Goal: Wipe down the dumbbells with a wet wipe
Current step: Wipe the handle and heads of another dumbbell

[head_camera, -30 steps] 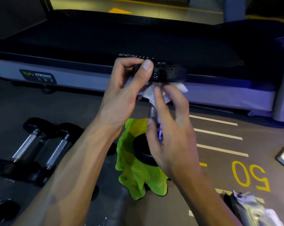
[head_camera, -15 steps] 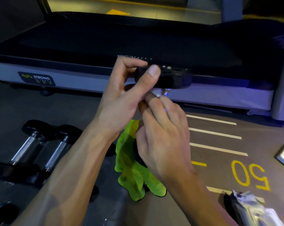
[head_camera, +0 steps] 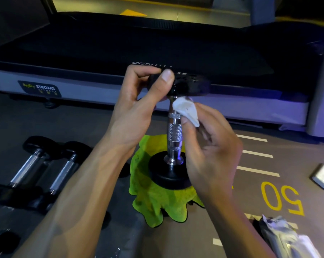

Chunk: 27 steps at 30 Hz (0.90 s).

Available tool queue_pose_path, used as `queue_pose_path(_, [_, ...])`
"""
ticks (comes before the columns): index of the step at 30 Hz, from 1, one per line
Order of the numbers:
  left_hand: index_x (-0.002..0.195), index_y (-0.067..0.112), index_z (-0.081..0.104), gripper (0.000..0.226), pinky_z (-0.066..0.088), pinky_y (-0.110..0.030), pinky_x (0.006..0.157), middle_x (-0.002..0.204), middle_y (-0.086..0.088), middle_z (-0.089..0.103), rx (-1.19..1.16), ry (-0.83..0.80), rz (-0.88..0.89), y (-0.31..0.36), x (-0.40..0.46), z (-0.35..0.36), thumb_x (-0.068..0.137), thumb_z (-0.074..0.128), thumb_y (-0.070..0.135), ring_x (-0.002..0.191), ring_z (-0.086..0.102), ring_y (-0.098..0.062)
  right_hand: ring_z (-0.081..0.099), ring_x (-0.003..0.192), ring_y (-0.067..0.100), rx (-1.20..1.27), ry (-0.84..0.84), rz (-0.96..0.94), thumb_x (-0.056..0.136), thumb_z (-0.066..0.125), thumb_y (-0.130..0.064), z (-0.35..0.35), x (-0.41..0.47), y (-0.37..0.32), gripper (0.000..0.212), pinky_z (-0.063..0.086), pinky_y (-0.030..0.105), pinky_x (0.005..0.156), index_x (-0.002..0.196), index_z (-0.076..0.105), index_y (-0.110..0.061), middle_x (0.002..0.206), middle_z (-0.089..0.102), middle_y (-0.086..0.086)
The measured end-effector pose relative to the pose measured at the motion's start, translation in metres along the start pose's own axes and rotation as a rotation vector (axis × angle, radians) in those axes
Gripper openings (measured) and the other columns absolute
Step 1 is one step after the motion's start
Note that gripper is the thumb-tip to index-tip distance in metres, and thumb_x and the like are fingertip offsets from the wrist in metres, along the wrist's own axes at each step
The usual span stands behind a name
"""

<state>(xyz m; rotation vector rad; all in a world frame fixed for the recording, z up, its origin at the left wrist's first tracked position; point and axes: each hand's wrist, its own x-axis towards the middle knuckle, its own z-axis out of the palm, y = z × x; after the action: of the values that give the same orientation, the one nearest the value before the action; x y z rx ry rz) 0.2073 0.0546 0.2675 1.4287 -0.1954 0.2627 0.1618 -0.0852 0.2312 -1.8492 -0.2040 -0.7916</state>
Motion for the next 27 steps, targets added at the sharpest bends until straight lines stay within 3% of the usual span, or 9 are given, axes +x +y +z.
queue_pose_path(5, [0.104, 0.034, 0.062, 0.018, 0.055, -0.023, 0.084, 0.108, 0.005, 0.065, 0.011, 0.003, 0.004, -0.001, 0.001, -0.001, 0.094, 0.071, 0.046, 0.105, 0.065, -0.020, 0.069, 0.111, 0.011, 0.008, 0.088, -0.042, 0.092, 0.074, -0.005, 0.003, 0.010, 0.003, 0.020, 0.056, 0.032, 0.096, 0.111, 0.079, -0.008, 0.115, 0.071, 0.003])
queue_pose_path(8, [0.103, 0.035, 0.062, 0.016, 0.052, -0.028, 0.085, 0.101, 0.014, 0.064, 0.047, 0.016, 0.014, 0.000, 0.001, -0.002, 0.095, 0.070, 0.046, 0.098, 0.062, -0.011, 0.062, 0.108, 0.007, -0.181, -0.037, -0.206, 0.089, 0.074, 0.002, 0.002, 0.008, 0.010, 0.026, 0.049, 0.018, 0.093, 0.114, 0.077, -0.005, 0.118, 0.064, 0.011])
queue_pose_path(12, [0.104, 0.034, 0.061, 0.015, 0.054, -0.024, 0.087, 0.097, 0.019, 0.063, 0.075, 0.008, 0.011, -0.001, 0.001, -0.003, 0.096, 0.068, 0.045, 0.096, 0.064, -0.007, 0.058, 0.098, 0.029, -0.270, -0.220, -0.304, 0.091, 0.067, 0.004, -0.002, -0.008, 0.016, 0.031, 0.050, 0.032, 0.085, 0.119, 0.076, -0.006, 0.107, 0.059, 0.011])
queue_pose_path(14, [0.104, 0.033, 0.060, 0.019, 0.054, -0.023, 0.088, 0.093, 0.022, 0.060, 0.091, 0.014, 0.010, 0.000, -0.001, -0.001, 0.095, 0.069, 0.047, 0.096, 0.061, -0.004, 0.052, 0.091, 0.024, -0.337, -0.313, -0.294, 0.093, 0.065, -0.003, -0.007, -0.026, 0.019, 0.028, 0.046, 0.030, 0.080, 0.117, 0.078, -0.010, 0.098, 0.056, 0.005])
queue_pose_path(16, [0.103, 0.036, 0.060, 0.027, 0.055, -0.034, 0.096, 0.097, 0.020, 0.060, 0.109, 0.031, 0.005, 0.001, -0.002, -0.001, 0.088, 0.071, 0.055, 0.102, 0.060, -0.008, 0.051, 0.087, 0.021, -0.382, -0.371, -0.252, 0.093, 0.065, -0.010, -0.011, -0.038, 0.021, 0.025, 0.047, 0.033, 0.077, 0.112, 0.080, -0.015, 0.094, 0.055, 0.000])
queue_pose_path(18, [0.102, 0.039, 0.061, 0.030, 0.051, -0.050, 0.110, 0.103, 0.016, 0.060, 0.119, 0.031, 0.001, 0.002, -0.003, -0.001, 0.083, 0.072, 0.061, 0.111, 0.061, -0.016, 0.054, 0.085, 0.023, -0.389, -0.365, -0.254, 0.093, 0.064, -0.012, -0.010, -0.034, 0.020, 0.024, 0.049, 0.038, 0.075, 0.109, 0.080, -0.016, 0.092, 0.059, -0.001])
queue_pose_path(20, [0.103, 0.039, 0.062, 0.031, 0.049, -0.056, 0.112, 0.107, 0.013, 0.060, 0.127, 0.021, -0.004, 0.004, -0.003, -0.001, 0.083, 0.072, 0.061, 0.119, 0.062, -0.025, 0.056, 0.085, 0.025, -0.371, -0.292, -0.294, 0.094, 0.064, -0.010, -0.007, -0.017, 0.014, 0.024, 0.048, 0.034, 0.076, 0.112, 0.079, -0.011, 0.092, 0.062, 0.002])
queue_pose_path(24, [0.110, 0.035, 0.063, 0.036, 0.051, -0.055, 0.110, 0.110, 0.010, 0.060, 0.171, 0.005, 0.003, 0.005, -0.004, -0.001, 0.085, 0.071, 0.061, 0.116, 0.060, -0.016, 0.056, 0.087, 0.022, -0.375, -0.184, -0.299, 0.096, 0.065, -0.008, -0.004, 0.010, 0.006, 0.025, 0.036, 0.018, 0.077, 0.117, 0.077, -0.013, 0.095, 0.063, 0.004])
queue_pose_path(27, [0.109, 0.039, 0.063, 0.034, 0.050, -0.052, 0.111, 0.111, 0.013, 0.061, 0.162, -0.009, -0.017, 0.005, -0.004, 0.000, 0.085, 0.070, 0.061, 0.120, 0.062, -0.018, 0.057, 0.086, 0.019, -0.319, -0.275, -0.224, 0.091, 0.070, -0.010, -0.013, -0.015, 0.014, 0.028, 0.037, 0.015, 0.075, 0.113, 0.079, -0.024, 0.095, 0.063, -0.005])
